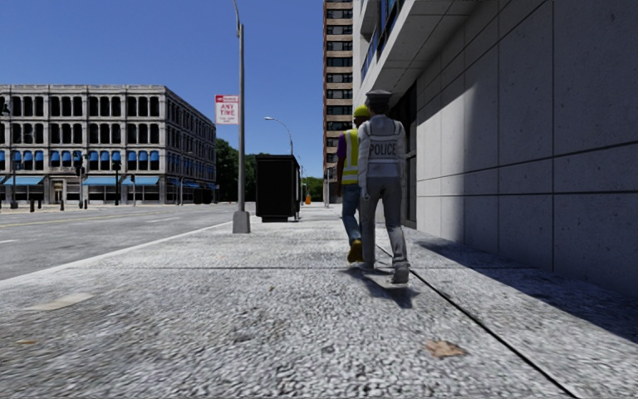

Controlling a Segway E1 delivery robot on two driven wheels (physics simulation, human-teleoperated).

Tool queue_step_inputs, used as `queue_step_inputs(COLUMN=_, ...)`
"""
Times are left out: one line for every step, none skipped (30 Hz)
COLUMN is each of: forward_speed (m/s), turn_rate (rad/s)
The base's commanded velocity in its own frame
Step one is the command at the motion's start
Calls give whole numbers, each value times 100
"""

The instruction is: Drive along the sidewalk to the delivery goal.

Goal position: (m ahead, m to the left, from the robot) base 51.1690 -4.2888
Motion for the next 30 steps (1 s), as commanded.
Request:
queue_step_inputs(forward_speed=103, turn_rate=0)
queue_step_inputs(forward_speed=103, turn_rate=0)
queue_step_inputs(forward_speed=103, turn_rate=0)
queue_step_inputs(forward_speed=102, turn_rate=0)
queue_step_inputs(forward_speed=102, turn_rate=0)
queue_step_inputs(forward_speed=96, turn_rate=0)
queue_step_inputs(forward_speed=90, turn_rate=-10)
queue_step_inputs(forward_speed=90, turn_rate=-10)
queue_step_inputs(forward_speed=88, turn_rate=-19)
queue_step_inputs(forward_speed=87, turn_rate=-22)
queue_step_inputs(forward_speed=86, turn_rate=-23)
queue_step_inputs(forward_speed=86, turn_rate=-23)
queue_step_inputs(forward_speed=86, turn_rate=-23)
queue_step_inputs(forward_speed=86, turn_rate=-23)
queue_step_inputs(forward_speed=86, turn_rate=-17)
queue_step_inputs(forward_speed=86, turn_rate=-17)
queue_step_inputs(forward_speed=86, turn_rate=0)
queue_step_inputs(forward_speed=86, turn_rate=0)
queue_step_inputs(forward_speed=86, turn_rate=0)
queue_step_inputs(forward_speed=86, turn_rate=0)
queue_step_inputs(forward_speed=86, turn_rate=0)
queue_step_inputs(forward_speed=86, turn_rate=0)
queue_step_inputs(forward_speed=86, turn_rate=0)
queue_step_inputs(forward_speed=86, turn_rate=0)
queue_step_inputs(forward_speed=86, turn_rate=0)
queue_step_inputs(forward_speed=86, turn_rate=-15)
queue_step_inputs(forward_speed=86, turn_rate=-24)
queue_step_inputs(forward_speed=86, turn_rate=-24)
queue_step_inputs(forward_speed=86, turn_rate=-26)
queue_step_inputs(forward_speed=86, turn_rate=-26)
